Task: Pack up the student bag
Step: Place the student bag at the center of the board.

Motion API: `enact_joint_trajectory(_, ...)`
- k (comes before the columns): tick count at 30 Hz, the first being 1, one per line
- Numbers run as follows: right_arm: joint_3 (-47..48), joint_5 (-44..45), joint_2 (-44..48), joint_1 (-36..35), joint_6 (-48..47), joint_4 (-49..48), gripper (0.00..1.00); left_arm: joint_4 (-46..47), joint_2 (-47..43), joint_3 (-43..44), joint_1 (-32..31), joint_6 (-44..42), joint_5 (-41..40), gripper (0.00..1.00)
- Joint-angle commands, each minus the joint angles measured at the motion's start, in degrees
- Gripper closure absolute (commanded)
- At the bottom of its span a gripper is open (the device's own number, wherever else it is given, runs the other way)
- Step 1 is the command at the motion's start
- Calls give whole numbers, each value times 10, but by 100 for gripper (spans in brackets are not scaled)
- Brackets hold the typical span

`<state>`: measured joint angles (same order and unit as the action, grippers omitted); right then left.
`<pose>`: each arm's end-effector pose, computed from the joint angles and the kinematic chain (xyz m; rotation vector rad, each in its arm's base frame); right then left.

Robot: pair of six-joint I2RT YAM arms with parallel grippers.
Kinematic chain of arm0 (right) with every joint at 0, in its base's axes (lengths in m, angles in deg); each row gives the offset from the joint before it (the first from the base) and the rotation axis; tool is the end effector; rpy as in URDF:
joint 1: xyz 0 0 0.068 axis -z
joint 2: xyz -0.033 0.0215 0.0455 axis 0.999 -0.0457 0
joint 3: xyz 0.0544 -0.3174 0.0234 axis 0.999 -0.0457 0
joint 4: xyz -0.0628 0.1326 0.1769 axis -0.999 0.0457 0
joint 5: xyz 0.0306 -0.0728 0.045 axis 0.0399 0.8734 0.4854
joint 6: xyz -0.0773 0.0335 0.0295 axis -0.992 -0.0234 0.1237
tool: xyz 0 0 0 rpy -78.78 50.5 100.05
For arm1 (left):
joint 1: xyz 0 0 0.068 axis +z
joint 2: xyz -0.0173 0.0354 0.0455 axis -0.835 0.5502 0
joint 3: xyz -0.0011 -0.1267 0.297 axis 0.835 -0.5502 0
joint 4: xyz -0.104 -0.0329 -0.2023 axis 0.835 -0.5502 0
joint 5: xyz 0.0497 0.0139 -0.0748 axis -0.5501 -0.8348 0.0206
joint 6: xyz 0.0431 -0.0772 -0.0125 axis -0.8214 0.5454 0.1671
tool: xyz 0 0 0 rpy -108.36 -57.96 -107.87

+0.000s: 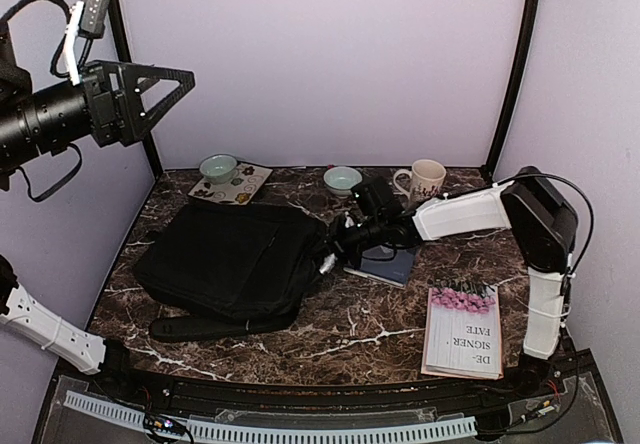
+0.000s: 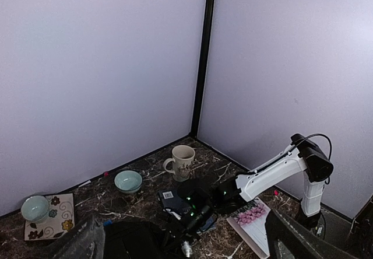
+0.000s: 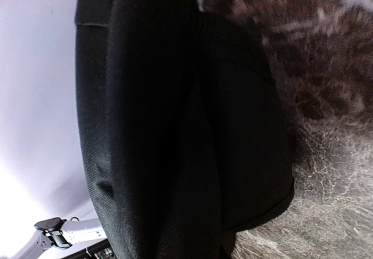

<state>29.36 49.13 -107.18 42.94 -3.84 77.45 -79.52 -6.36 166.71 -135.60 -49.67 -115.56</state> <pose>0.2906 0.3452 0.2345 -0.3563 -2.6864 -1.5702 0.0697 -0.1176 0.5932 0.4630 1.5150 -0.7384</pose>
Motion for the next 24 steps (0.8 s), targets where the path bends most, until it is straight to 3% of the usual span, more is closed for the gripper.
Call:
enact_joint_trajectory(1,70,-143,-15,-58,-13,65,100,-7,0,-10,-2,53,-34,1)
enact_joint_trajectory(10,158,-152,-37,-65,-157,240,100,-44,18,-9,-2,106,-14,2)
enact_joint_trajectory(16,146,-134,-37,-56,-141,206,100,-60,22,-43,-2,144,-17,1)
enact_joint_trajectory(21,133,-8,-6,-47,-95,157,100,-50,6,-95,-2,181,-2,1)
enact_joint_trajectory(24,57,38,30,-42,-18,75,100,-66,12,-94,-2,202,27,2)
